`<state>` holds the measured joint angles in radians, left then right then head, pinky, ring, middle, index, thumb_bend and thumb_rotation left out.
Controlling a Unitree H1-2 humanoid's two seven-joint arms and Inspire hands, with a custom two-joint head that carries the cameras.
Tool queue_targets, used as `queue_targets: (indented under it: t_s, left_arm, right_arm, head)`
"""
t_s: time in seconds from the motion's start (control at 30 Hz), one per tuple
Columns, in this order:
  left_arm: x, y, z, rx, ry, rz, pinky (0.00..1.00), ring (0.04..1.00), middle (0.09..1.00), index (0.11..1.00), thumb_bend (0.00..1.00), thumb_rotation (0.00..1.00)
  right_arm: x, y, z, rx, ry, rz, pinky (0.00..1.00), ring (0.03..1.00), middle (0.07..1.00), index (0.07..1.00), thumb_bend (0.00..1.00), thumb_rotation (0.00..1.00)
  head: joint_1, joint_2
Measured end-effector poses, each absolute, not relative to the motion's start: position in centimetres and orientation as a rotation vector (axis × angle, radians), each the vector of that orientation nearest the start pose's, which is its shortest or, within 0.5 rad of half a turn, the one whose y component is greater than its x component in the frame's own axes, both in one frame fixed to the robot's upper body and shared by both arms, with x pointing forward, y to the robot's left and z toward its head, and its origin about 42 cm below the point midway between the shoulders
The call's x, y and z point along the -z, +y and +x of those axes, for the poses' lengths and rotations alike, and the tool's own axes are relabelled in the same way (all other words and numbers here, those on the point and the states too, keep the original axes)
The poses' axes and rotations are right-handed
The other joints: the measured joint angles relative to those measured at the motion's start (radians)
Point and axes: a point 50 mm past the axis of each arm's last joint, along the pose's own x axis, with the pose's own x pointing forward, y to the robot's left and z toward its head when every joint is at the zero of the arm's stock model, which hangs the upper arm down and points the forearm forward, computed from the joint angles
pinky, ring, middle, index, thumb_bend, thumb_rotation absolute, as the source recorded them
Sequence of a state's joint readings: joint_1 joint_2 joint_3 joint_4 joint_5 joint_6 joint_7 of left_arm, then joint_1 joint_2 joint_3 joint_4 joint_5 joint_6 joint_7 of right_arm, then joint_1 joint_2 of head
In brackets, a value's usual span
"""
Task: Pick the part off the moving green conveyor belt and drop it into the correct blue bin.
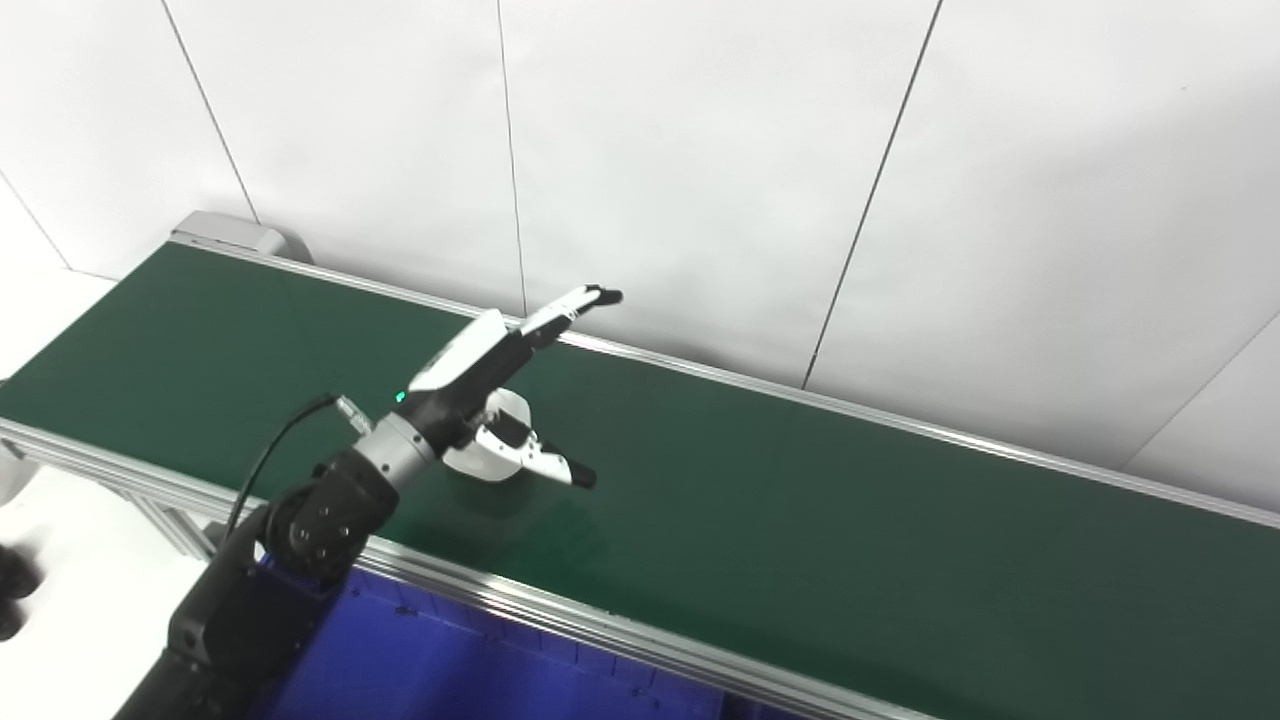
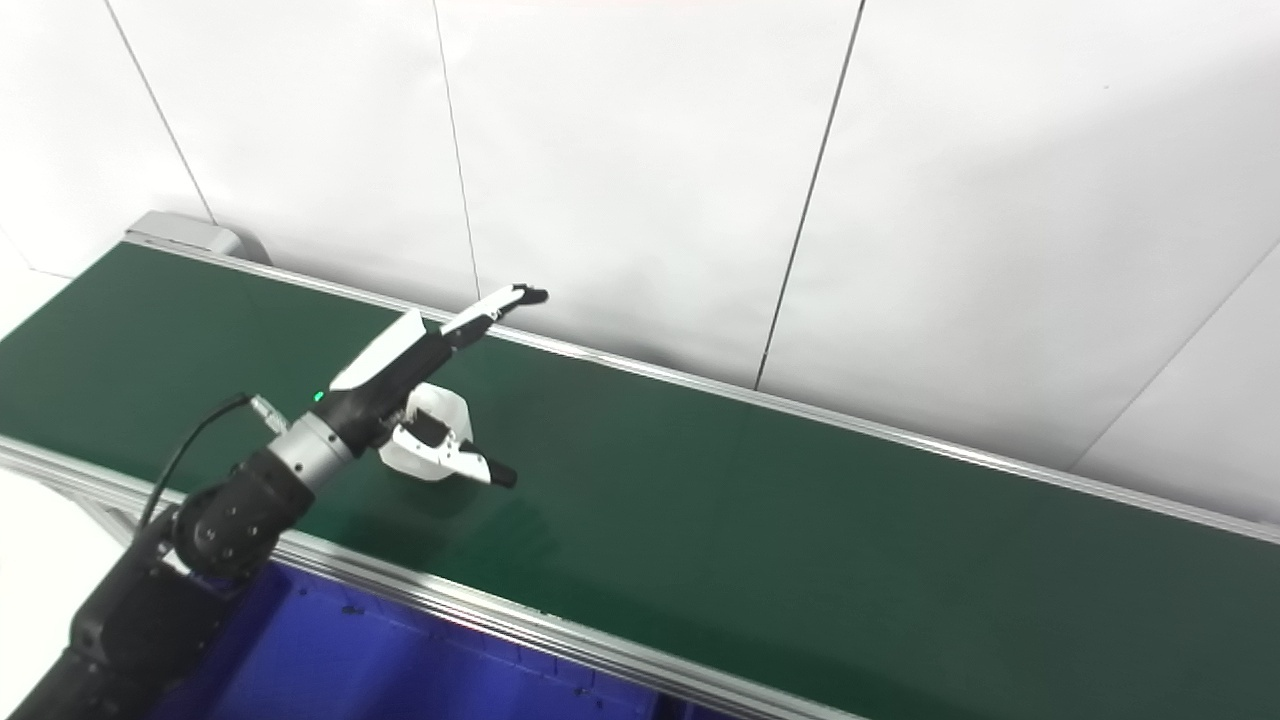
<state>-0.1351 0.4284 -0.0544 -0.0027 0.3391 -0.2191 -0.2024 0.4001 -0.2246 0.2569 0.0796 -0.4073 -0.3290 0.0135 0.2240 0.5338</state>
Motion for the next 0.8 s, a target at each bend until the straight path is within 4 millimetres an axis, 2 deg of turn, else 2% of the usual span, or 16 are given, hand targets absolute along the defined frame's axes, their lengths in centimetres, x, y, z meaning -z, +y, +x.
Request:
queue_targets:
  t_s: [0.13, 0.37, 0.5, 0.6, 0.8]
  left_arm:
    - [-15.5, 31.9, 33.5, 0.310, -0.194, 0.897, 1.00, 0.996, 0.988, 0.942, 0.89, 0.15]
    - [-13.7, 33.9, 35.2, 0.301, -0.102, 1.001, 1.00, 0.999, 0.989, 0.925, 0.92, 0.14]
    - [-13.4, 33.5, 35.5, 0.345, -0.079, 1.070, 1.00, 1.000, 1.000, 0.929, 0.99, 0.18]
    - [-13.7, 33.2, 36.1, 0.392, -0.055, 1.131, 1.00, 1.000, 1.000, 0.933, 1.00, 0.20]
    - [-14.1, 31.8, 36.6, 0.477, -0.035, 1.239, 1.00, 1.000, 1.000, 0.918, 1.00, 0.14]
  right_arm:
    - [-0.8, -22.8, 11.3, -0.391, 0.142, -0.513, 0.81, 0.880, 0.899, 0.924, 0.95, 0.23]
    - [-0.8, -23.0, 11.3, -0.395, 0.136, -0.513, 0.81, 0.878, 0.897, 0.925, 0.95, 0.24]
    - [-0.8, -23.0, 11.3, -0.395, 0.137, -0.510, 0.80, 0.879, 0.903, 0.925, 0.95, 0.23]
    - [-0.8, -23.1, 11.3, -0.396, 0.137, -0.509, 0.79, 0.877, 0.904, 0.924, 0.95, 0.22]
    - [-0.8, -23.2, 11.2, -0.398, 0.139, -0.511, 0.78, 0.872, 0.900, 0.922, 0.94, 0.21]
  head:
    - [0.006, 0.000]
    - [0.012, 0.003]
    - [0.021, 0.005]
    - [0.023, 0.006]
    - [0.025, 0.012]
